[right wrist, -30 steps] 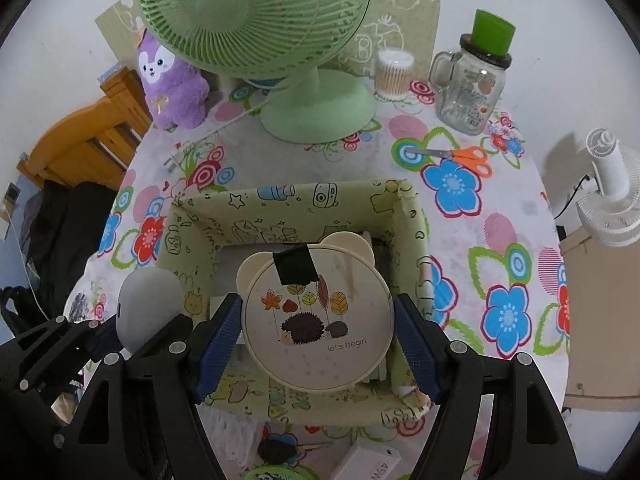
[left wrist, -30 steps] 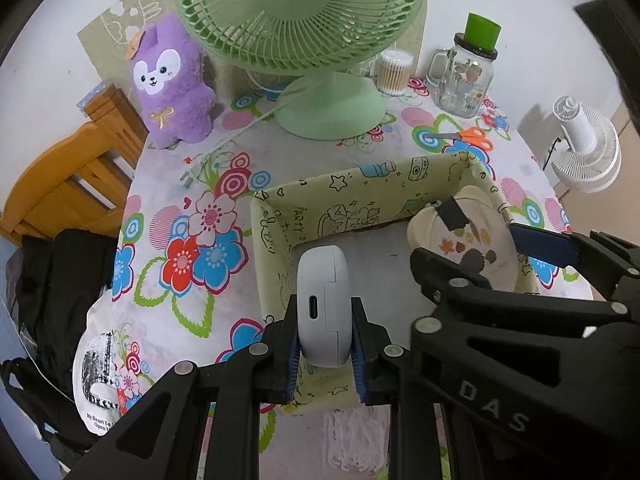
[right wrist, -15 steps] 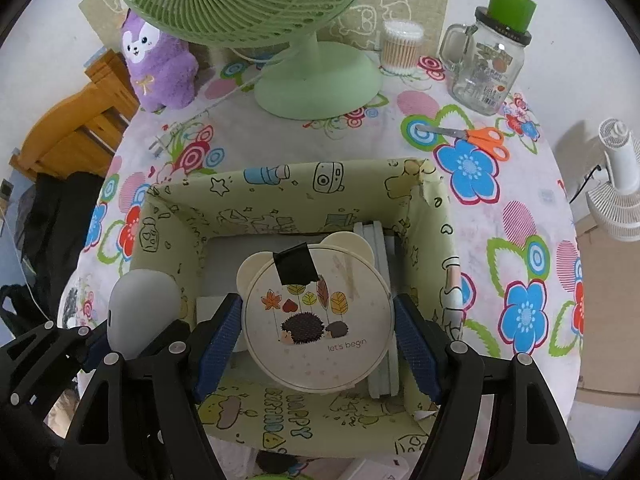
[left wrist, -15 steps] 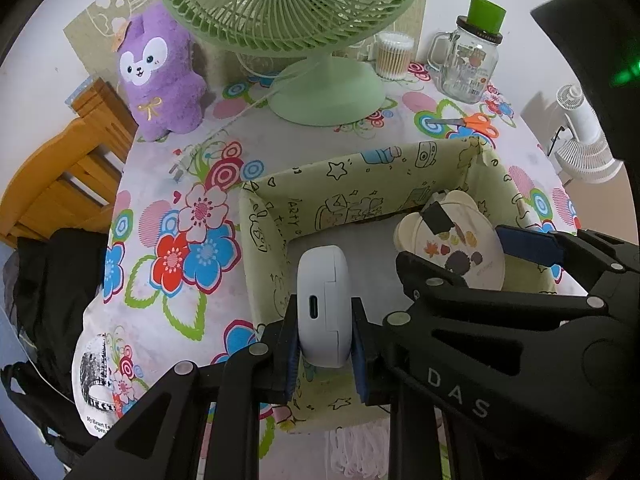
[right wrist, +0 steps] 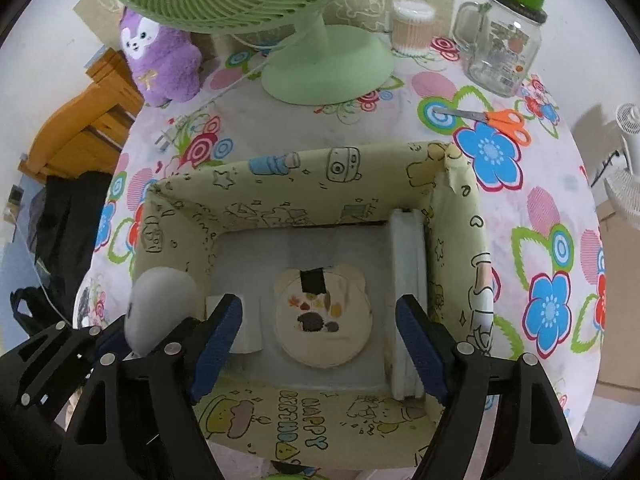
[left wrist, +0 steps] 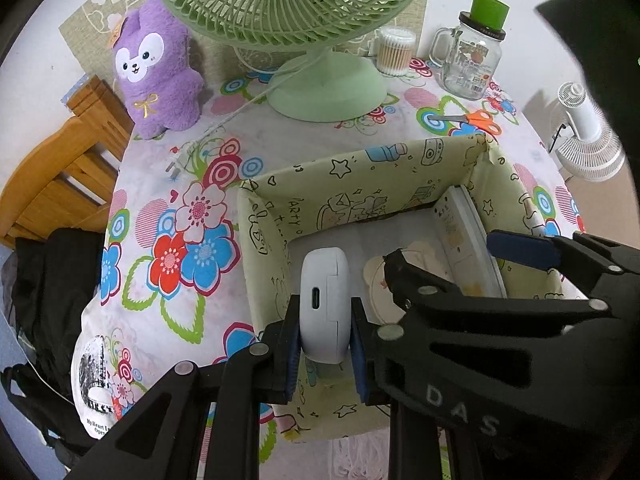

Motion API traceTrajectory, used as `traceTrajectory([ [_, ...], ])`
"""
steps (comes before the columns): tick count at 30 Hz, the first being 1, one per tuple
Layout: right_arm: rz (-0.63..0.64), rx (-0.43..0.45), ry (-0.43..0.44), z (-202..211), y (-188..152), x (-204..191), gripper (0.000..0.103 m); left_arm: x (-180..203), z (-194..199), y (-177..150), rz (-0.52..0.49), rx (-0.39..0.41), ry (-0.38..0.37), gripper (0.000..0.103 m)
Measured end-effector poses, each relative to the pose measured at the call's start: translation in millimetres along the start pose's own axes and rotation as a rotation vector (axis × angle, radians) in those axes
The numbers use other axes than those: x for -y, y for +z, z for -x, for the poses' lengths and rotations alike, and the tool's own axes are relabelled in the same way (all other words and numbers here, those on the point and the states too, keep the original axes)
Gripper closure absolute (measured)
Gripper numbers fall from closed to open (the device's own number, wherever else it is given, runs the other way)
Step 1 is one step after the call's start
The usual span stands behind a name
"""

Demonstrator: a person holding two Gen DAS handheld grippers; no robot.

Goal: Organize rigid objects
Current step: 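Lower the earbud case into the box and open the left tool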

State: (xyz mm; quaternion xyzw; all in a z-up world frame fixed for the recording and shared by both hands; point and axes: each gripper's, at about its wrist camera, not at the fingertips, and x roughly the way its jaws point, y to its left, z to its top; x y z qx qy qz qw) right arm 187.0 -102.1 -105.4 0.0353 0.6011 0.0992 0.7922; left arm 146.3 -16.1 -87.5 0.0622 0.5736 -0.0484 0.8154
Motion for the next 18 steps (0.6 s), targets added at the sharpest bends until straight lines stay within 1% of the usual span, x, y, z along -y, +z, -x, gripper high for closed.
traceTrajectory([
  [6, 0.008, 0.041, -0.053, 15.9, -3.7, 2.8, 0.021, 2.9, -1.5, 3.3, -0.008, 0.004, -0.014, 0.082],
  [13, -0.019, 0.064, -0.088, 26.0, -7.9, 16.4, 0.021, 12.2, -5.5, 8.1, -0.033, 0.007, -0.028, 0.082],
  [18, -0.035, 0.07, -0.067, 29.3, -8.7, 20.4, 0.021, 14.8, -13.1, 12.8, -0.041, -0.001, -0.032, 0.082],
])
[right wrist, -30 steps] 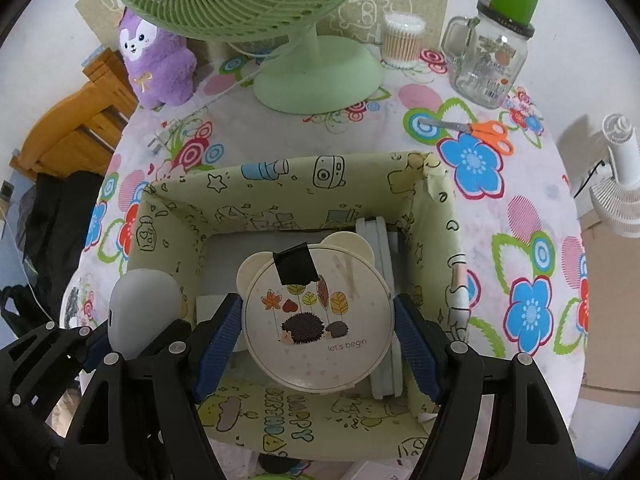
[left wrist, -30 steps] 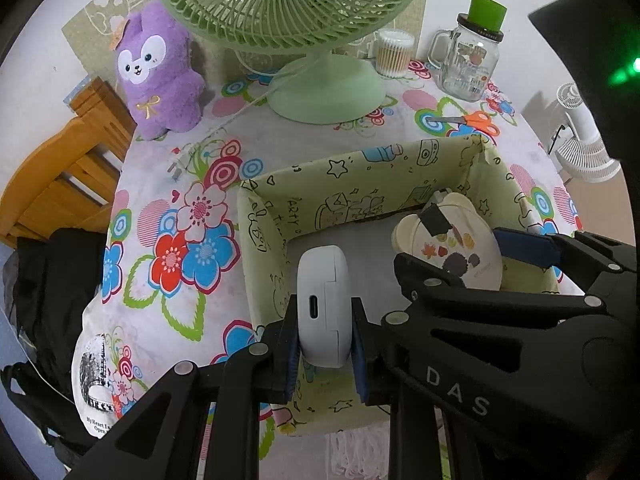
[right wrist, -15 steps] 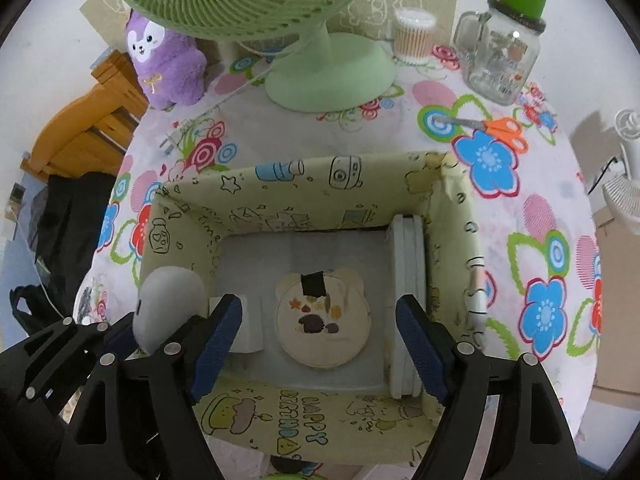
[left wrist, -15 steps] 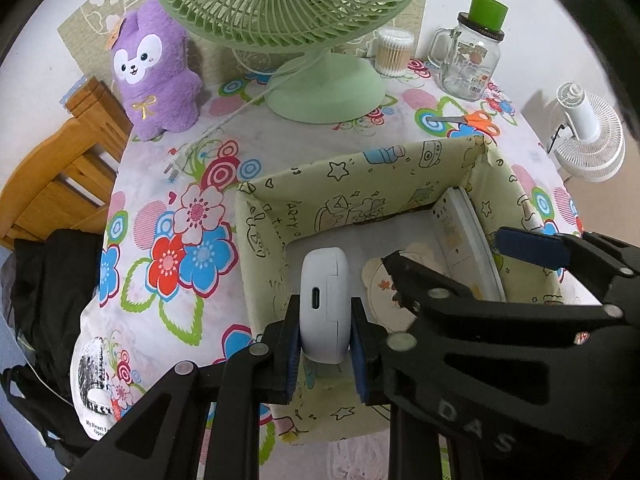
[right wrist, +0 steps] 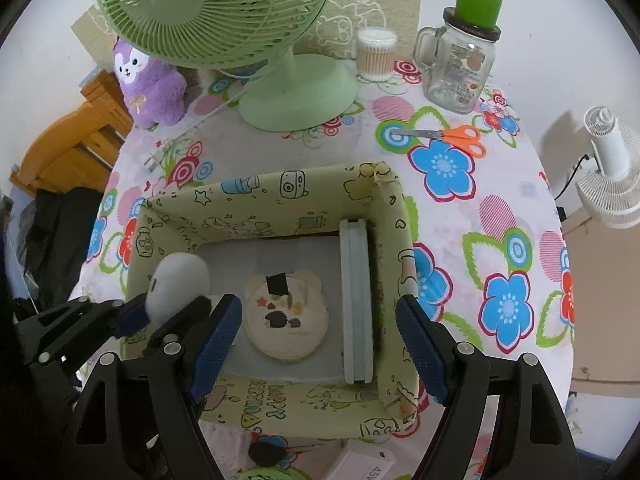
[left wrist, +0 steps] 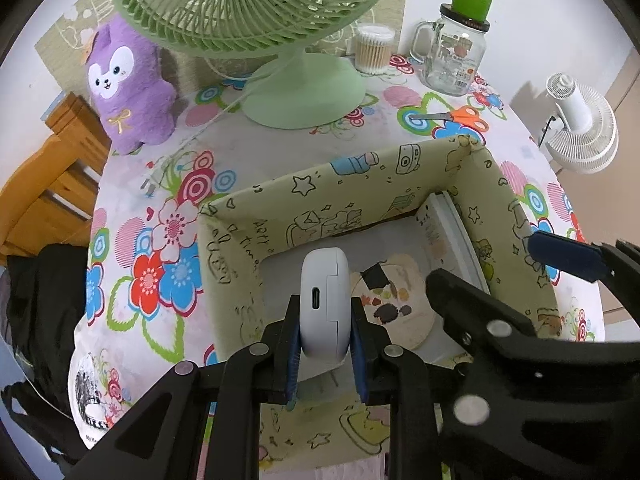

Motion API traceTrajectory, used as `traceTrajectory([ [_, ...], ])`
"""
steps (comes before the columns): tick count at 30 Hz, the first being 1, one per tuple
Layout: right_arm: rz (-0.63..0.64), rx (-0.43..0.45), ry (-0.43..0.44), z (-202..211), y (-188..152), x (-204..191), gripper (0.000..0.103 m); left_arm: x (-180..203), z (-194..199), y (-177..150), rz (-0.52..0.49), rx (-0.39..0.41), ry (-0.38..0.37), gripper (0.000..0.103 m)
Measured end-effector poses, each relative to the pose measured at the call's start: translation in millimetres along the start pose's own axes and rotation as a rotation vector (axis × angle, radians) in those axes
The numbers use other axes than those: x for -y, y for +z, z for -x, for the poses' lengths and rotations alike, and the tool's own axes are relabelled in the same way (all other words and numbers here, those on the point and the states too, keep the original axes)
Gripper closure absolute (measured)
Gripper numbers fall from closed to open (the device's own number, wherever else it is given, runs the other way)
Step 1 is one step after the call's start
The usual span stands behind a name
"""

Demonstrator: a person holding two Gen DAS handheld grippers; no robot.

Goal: Organize rigid objects
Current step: 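Lower the earbud case into the box and open the left tool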

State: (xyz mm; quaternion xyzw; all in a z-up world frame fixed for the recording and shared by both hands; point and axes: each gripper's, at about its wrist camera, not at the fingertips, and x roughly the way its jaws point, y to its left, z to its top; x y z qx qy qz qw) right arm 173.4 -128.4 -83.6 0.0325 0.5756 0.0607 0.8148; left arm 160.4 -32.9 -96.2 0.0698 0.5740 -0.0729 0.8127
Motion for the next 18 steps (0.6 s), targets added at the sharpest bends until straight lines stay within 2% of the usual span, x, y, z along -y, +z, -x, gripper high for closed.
traceTrajectory([
  [12, -0.041, -0.018, 0.031, -7.4, 2.8, 4.4, 0.021, -9.6, -17.6, 9.7, 0.011, -0.001, 0.036, 0.082],
  [14, -0.045, -0.021, 0.035, -8.3, 3.7, 4.7, 0.021, -10.2, -18.0, 10.6, 0.01, 0.008, 0.04, 0.073],
  [15, -0.049, -0.022, 0.037, -9.0, 4.4, 5.2, 0.021, -10.8, -17.6, 11.2, 0.011, 0.013, 0.045, 0.064],
  [18, -0.057, -0.026, 0.042, -10.6, 5.6, 5.5, 0.021, -12.3, -17.0, 11.9, 0.012, 0.015, 0.048, 0.061],
])
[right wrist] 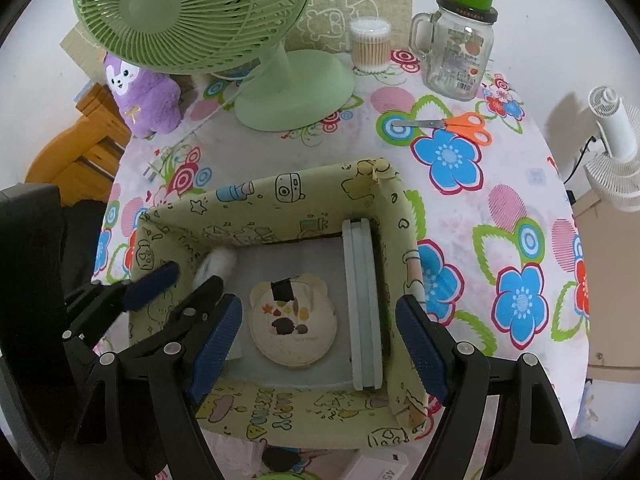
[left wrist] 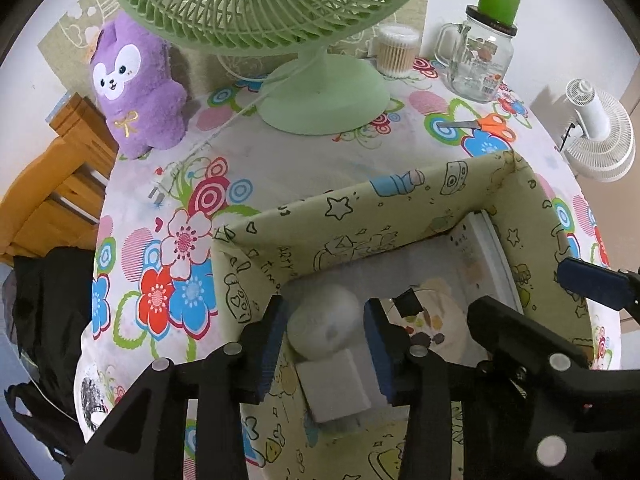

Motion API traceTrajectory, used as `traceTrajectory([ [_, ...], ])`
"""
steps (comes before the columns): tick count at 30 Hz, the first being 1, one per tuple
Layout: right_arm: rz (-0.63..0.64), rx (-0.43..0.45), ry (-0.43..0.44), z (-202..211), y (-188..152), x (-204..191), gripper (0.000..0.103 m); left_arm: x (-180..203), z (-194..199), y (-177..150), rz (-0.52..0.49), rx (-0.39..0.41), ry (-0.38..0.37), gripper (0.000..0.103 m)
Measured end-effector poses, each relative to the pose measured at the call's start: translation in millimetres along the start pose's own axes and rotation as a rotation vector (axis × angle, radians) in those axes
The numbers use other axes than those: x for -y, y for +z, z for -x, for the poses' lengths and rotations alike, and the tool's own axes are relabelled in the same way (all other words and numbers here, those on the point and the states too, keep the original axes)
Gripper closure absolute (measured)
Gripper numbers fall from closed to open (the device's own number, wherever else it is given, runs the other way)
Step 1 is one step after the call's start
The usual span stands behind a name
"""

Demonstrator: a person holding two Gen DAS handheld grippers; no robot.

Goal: Organize rigid objects
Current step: 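Lower the earbud case into the box and open the left tool, then withdraw both open tools up and away from the fabric box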

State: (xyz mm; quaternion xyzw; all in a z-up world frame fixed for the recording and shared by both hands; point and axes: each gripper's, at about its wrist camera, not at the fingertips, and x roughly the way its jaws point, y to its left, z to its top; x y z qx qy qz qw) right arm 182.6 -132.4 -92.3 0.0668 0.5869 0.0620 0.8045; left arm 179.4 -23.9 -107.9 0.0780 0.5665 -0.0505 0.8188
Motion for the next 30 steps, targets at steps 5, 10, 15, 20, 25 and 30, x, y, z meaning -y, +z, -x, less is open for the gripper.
traceTrajectory([
  [5, -0.004, -0.002, -0.002, 0.2, 0.5, 0.4, 0.021, 1.7, 4.7, -1.0, -0.006, 0.002, -0.011, 0.053],
  [10, -0.008, 0.01, -0.012, 7.3, -3.3, -0.1, 0.021, 3.4, 15.5, -3.5, -0.015, 0.028, 0.014, 0.041],
  [15, -0.001, 0.03, -0.024, 19.1, -9.7, -3.7, 0.021, 3.7, 26.9, -8.1, -0.027, 0.045, 0.008, 0.034],
  [20, -0.002, 0.047, -0.024, 29.8, -16.5, -5.8, 0.021, 4.7, 41.0, -14.2, -0.034, 0.074, 0.022, 0.026],
  [25, 0.008, 0.064, -0.024, 40.9, -23.6, -9.6, 0.021, 3.7, 52.2, -21.2, -0.031, 0.088, 0.026, 0.024],
  [30, 0.018, 0.079, -0.027, 50.2, -29.7, -12.7, 0.021, 2.4, 61.7, -28.9, -0.021, 0.099, 0.021, 0.023],
])
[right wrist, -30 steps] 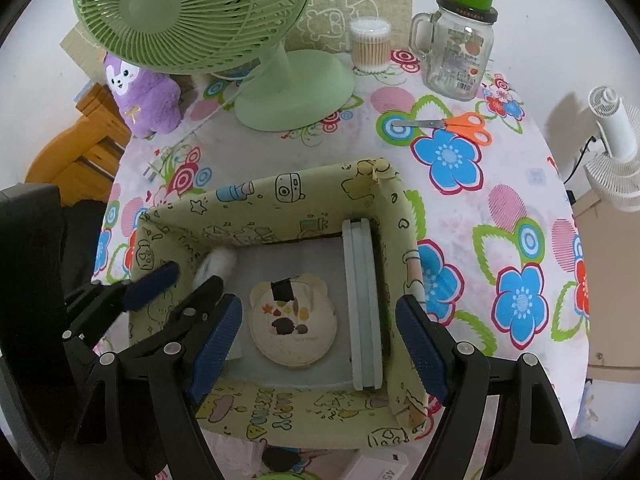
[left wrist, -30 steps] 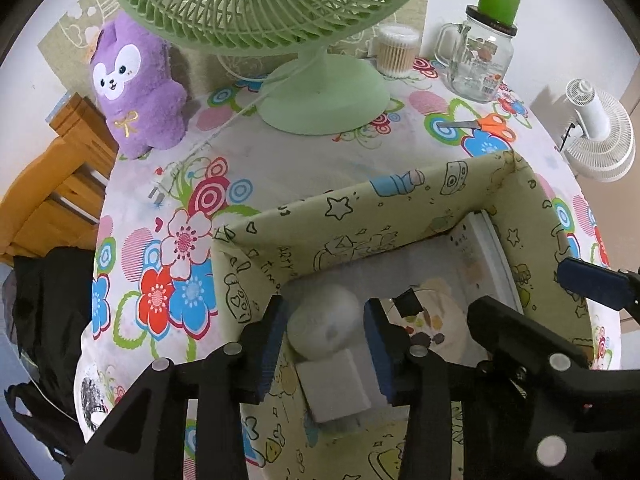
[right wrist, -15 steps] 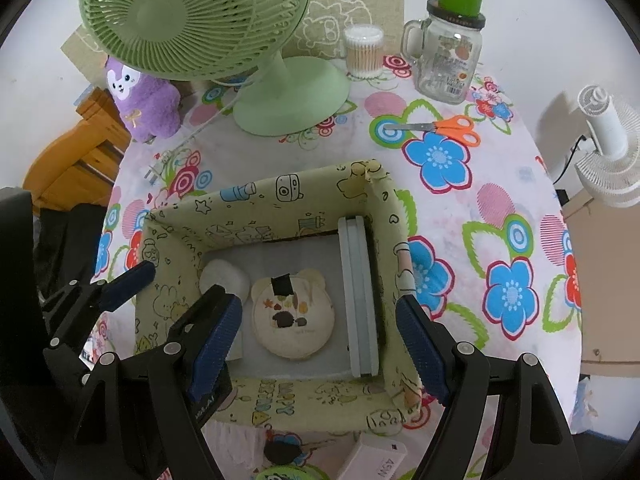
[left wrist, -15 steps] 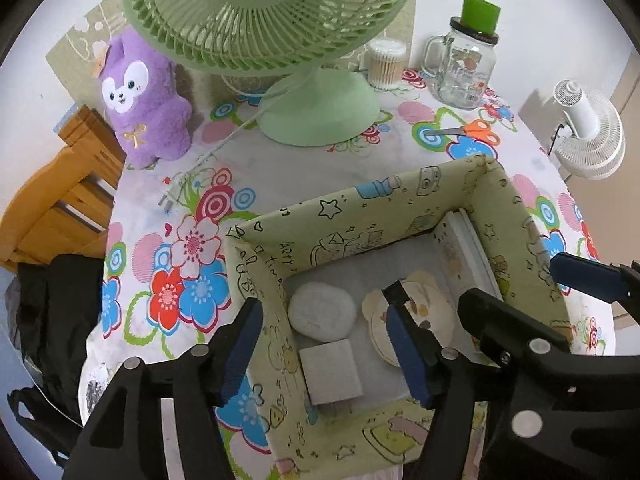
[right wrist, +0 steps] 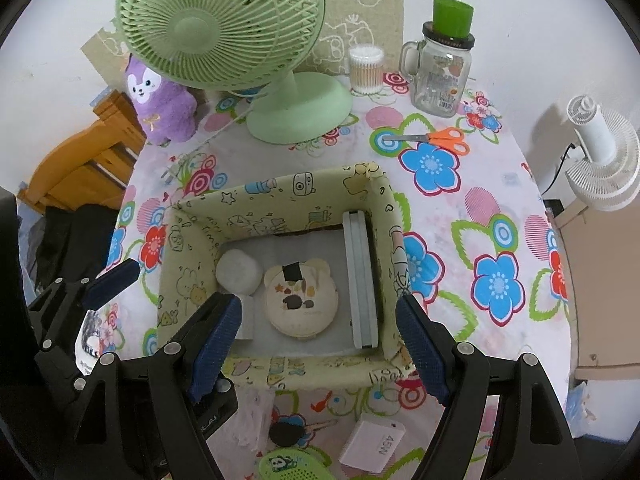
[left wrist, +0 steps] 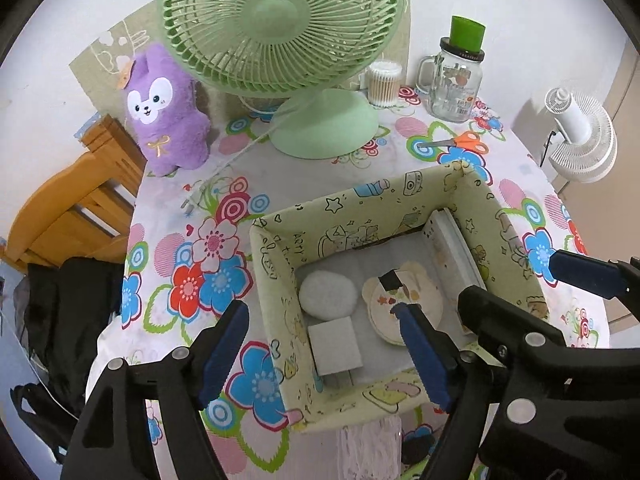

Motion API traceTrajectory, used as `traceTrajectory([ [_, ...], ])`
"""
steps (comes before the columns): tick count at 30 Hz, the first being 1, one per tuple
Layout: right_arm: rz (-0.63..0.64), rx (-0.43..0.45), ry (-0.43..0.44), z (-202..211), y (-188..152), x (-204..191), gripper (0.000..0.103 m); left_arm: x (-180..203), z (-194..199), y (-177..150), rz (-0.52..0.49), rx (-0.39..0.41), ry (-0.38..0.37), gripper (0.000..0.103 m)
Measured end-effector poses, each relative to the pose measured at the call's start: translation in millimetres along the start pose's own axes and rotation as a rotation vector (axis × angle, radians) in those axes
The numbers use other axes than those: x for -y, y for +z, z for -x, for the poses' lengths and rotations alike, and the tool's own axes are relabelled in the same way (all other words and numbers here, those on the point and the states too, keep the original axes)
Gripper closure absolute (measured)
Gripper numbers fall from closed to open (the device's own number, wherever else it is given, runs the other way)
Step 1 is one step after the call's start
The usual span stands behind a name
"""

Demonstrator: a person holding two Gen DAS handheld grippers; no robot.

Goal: Organize rigid objects
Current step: 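Withdraw both open tools up and away from the fabric box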

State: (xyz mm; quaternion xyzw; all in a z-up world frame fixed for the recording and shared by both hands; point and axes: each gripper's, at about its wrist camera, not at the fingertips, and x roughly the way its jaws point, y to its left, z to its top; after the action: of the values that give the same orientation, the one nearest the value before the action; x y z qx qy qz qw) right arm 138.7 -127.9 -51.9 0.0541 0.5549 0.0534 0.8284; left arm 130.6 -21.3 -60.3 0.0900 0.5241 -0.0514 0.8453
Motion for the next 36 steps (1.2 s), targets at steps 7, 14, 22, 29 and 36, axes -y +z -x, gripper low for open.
traceTrajectory([
  [7, 0.01, 0.019, -0.001, 12.6, -10.6, -2.7, 0.021, 0.8, 13.1, -9.5, 0.002, 0.017, 0.003, 0.023],
  [14, 0.019, 0.038, -0.008, 24.8, -20.0, -5.4, 0.021, 0.8, 25.5, -18.6, 0.005, 0.032, -0.002, 0.023],
  [22, 0.021, 0.06, -0.021, 37.7, -30.8, -7.5, 0.021, 1.2, 36.5, -27.4, 0.004, 0.047, -0.016, 0.023],
  [29, 0.017, 0.08, -0.038, 47.6, -40.2, -9.1, 0.021, 1.9, 45.3, -35.3, -0.001, 0.057, -0.038, 0.022],
  [36, 0.005, 0.094, -0.059, 55.8, -52.4, -10.4, 0.021, 3.5, 51.2, -43.9, -0.015, 0.063, -0.058, 0.021],
])
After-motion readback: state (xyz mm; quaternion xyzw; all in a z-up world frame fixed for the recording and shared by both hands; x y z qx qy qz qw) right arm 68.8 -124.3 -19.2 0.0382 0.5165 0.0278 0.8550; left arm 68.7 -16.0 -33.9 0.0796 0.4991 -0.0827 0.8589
